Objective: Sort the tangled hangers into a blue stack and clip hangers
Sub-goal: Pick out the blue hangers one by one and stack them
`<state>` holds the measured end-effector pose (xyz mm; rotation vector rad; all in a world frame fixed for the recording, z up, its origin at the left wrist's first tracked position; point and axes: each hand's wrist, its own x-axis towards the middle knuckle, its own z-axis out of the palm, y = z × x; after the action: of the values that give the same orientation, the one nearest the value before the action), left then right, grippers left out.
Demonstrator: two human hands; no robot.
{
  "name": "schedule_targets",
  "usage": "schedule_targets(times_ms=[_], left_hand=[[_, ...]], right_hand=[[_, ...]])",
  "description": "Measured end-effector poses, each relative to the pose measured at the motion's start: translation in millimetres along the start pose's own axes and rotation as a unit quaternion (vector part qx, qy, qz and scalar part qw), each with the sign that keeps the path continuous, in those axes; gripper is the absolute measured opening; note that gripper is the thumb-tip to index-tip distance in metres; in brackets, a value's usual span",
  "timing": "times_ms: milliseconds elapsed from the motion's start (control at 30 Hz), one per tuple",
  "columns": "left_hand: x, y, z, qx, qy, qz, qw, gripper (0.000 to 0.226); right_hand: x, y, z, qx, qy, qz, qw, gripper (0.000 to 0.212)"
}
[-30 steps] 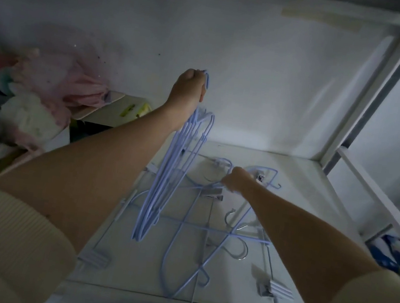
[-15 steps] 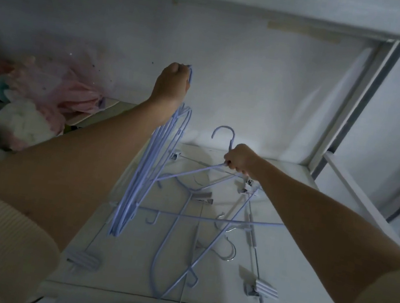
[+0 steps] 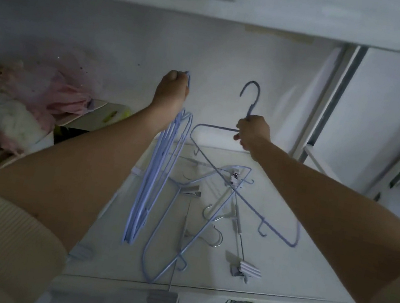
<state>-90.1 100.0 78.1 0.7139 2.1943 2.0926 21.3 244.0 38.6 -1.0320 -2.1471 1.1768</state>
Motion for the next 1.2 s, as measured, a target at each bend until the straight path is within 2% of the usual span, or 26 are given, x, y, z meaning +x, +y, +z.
schedule_targets(times_ms=[167,233,300,400,533,633,733,800,933,1033,1100,1133,1200], left_hand=[[-10.3,-0.8,8.8,0.0,-0.027,-0.012,1.0,0.028],[-15.4,1.5,10.8,0.015,-0.046,-0.022,0.999,0.024],[-17.7,2.5,12.1,0.011,-0.057,-0.025,0.998,0.031],[-20.0,3.2,13.9,-0.017,-0.073,-0.027,0.997,0.034],[-21.6,4.3,18.0,-0.059,-0.089,-0.036,0.994,0.027],[-21.9,3.6,17.3,-0.078,-0.09,-0.047,0.992,0.023],[-22.9,0.2,16.2,-0.121,-0.097,-0.068,0.985,0.024],[-20.3,-0.8,11.7,-0.126,-0.098,-0.069,0.985,0.029],[-6.3,-1.0,-9.4,-0.058,-0.073,-0.024,0.995,0.031],[4.5,-3.5,-24.5,-0.061,-0.032,-0.012,0.998,0.032],[8.7,-8.7,-33.8,-0.06,-0.009,-0.011,0.998,0.031],[10.6,-12.7,-39.4,-0.062,0.0,-0.012,0.998,0.031],[13.6,-20.8,-50.2,-0.063,0.008,-0.015,0.998,0.03]], right_hand=[[-23.3,-20.5,18.6,0.14,-0.116,0.005,0.983,0.02],[-28.2,-27.7,24.9,0.173,-0.149,0.001,0.974,0.021],[-31.9,-34.0,31.0,0.181,-0.168,-0.014,0.969,0.022],[-34.1,-40.4,42.1,0.154,-0.154,-0.031,0.975,0.018],[-36.1,-42.6,53.8,0.078,-0.117,-0.014,0.99,0.019],[-37.2,-43.7,60.5,0.021,-0.128,-0.024,0.991,0.013],[-36.7,-50.1,68.4,-0.049,-0.143,-0.07,0.986,0.011],[-34.8,-55.0,75.1,-0.057,-0.15,-0.072,0.984,0.02],[-32.7,-65.2,88.9,0.062,-0.202,-0.016,0.977,0.023],[-30.0,-60.7,100.8,0.153,-0.226,0.007,0.962,0.008],[-19.2,-42.1,114.1,0.103,-0.193,-0.003,0.976,0.011],[-13.7,-30.5,121.4,0.027,-0.175,-0.021,0.984,0.009],[-9.2,-5.9,131.9,-0.148,-0.192,-0.04,0.969,0.002]])
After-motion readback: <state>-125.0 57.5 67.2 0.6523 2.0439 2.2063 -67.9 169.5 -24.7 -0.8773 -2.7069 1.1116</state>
